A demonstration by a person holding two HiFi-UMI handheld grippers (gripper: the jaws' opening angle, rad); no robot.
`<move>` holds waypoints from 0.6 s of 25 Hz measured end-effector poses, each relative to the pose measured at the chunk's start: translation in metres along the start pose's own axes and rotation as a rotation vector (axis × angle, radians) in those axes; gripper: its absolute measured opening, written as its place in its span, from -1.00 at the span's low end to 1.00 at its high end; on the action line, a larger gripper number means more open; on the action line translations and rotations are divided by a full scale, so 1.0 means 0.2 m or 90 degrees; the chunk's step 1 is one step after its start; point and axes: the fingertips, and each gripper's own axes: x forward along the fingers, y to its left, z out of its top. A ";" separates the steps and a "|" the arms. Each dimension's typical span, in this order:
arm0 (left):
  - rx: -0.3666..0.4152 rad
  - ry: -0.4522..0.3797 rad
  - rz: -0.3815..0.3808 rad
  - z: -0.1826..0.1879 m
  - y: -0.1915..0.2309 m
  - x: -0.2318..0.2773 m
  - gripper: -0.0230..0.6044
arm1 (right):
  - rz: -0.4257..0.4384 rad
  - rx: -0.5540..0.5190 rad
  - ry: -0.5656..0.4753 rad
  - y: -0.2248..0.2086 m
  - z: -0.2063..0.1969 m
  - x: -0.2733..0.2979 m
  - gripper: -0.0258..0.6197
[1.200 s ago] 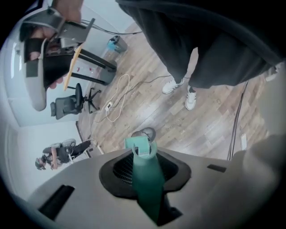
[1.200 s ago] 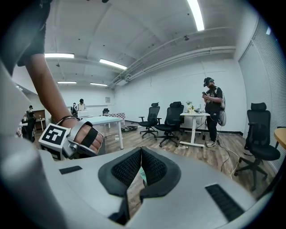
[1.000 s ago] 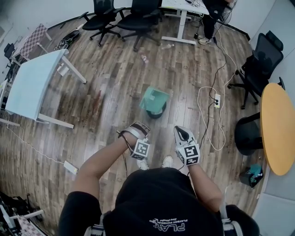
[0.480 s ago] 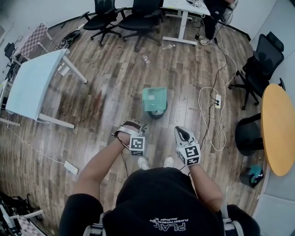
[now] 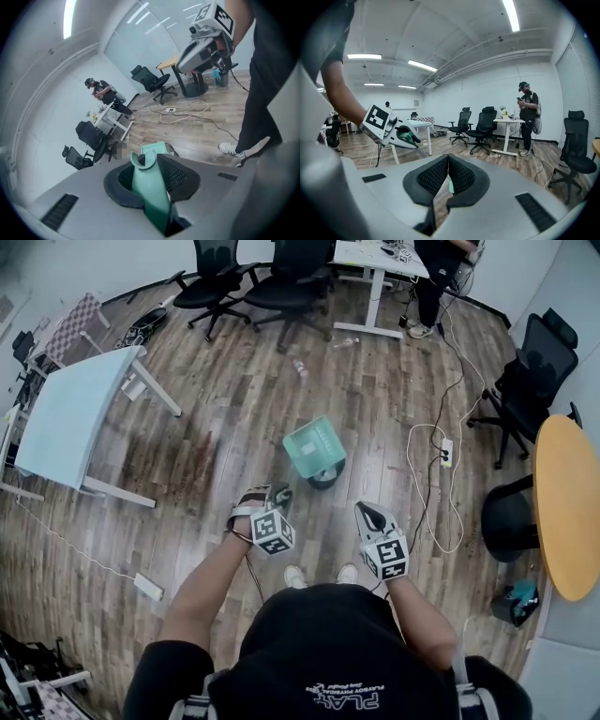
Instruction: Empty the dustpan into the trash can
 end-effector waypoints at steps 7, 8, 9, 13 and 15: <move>-0.204 -0.026 -0.014 -0.05 0.07 -0.03 -0.63 | 0.011 -0.003 0.002 0.04 0.00 0.05 -0.84; -0.240 -0.031 -0.013 -0.06 0.09 -0.04 -0.63 | 0.012 -0.005 0.001 0.05 0.01 0.06 -0.84; -0.276 -0.037 -0.011 -0.07 0.11 -0.05 -0.63 | 0.013 -0.006 0.001 0.05 0.01 0.06 -0.84; -0.376 -0.058 0.011 -0.10 0.16 -0.11 -0.63 | 0.015 -0.007 0.004 0.07 0.01 0.07 -0.84; -0.406 -0.067 0.030 -0.11 0.18 -0.14 -0.63 | 0.016 -0.008 0.005 0.08 0.01 0.08 -0.84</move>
